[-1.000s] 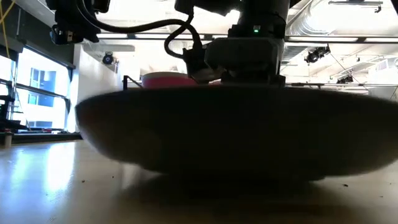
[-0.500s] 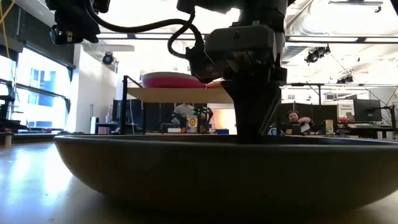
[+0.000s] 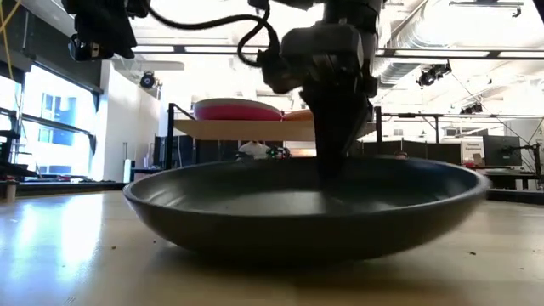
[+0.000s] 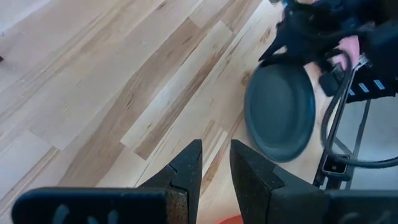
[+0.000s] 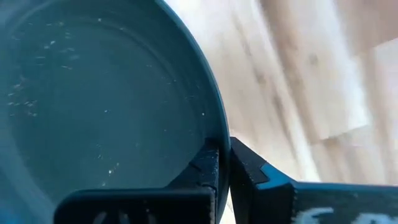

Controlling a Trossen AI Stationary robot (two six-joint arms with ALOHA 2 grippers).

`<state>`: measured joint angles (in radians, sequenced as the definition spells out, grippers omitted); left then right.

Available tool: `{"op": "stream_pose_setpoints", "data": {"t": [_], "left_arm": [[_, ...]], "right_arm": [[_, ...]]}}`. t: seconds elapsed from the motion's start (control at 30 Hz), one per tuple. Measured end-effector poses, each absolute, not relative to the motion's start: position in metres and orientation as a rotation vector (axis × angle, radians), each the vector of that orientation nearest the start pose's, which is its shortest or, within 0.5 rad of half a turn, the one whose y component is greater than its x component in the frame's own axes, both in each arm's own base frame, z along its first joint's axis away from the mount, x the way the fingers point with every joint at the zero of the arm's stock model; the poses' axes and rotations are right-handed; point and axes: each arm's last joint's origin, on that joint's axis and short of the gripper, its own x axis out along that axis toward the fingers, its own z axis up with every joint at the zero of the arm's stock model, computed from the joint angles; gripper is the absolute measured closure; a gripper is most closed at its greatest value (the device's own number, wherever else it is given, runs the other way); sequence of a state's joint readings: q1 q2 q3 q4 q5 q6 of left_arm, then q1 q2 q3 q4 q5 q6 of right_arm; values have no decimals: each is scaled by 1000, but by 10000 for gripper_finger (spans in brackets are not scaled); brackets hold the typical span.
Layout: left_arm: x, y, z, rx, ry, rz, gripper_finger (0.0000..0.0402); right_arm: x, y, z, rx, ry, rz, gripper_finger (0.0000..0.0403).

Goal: Place and stack plates onto a shelf
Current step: Stack the black plate on top of the light orange plate on the shelf

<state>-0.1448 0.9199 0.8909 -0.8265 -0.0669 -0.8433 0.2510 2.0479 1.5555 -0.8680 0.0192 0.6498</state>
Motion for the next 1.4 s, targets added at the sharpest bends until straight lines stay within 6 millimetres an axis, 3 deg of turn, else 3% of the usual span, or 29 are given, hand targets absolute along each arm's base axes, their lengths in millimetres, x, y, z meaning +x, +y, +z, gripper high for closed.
{"op": "stream_pose_setpoints", "data": {"t": [0.7, 0.93, 1.17, 1.4], "left_arm": [[169, -21, 294, -693, 805, 323, 330], [170, -19, 295, -684, 769, 357, 330], [172, -6, 296, -682, 698, 473, 330], [176, 12, 300, -662, 605, 556, 330]], "right_arm": [[366, 51, 252, 337, 1234, -391, 402], [350, 31, 284, 367, 1159, -410, 403], [327, -6, 323, 438, 1029, -463, 403], [292, -57, 359, 492, 882, -562, 403]]}}
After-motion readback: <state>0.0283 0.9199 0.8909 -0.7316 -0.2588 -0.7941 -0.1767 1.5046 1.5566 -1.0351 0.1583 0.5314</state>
